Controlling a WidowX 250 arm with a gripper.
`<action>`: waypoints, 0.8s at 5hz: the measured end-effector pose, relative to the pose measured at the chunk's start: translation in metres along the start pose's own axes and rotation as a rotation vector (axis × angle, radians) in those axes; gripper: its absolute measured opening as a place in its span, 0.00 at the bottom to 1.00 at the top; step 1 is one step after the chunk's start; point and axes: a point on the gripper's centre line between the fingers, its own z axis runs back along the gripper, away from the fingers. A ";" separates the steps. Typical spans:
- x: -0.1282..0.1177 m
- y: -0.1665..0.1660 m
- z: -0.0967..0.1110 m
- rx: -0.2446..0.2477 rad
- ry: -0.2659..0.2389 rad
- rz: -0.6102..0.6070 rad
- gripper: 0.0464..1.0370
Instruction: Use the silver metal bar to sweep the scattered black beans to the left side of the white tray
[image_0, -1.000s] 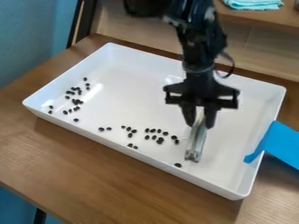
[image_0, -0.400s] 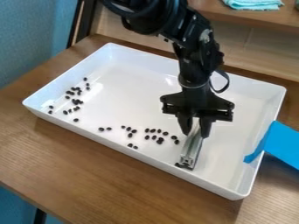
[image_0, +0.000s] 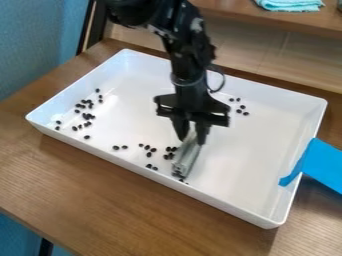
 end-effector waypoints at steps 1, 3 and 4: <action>-0.001 0.029 0.001 0.011 0.002 -0.029 0.30; -0.001 0.104 0.005 0.015 -0.031 -0.063 0.30; -0.007 0.130 0.008 0.001 -0.008 -0.093 0.30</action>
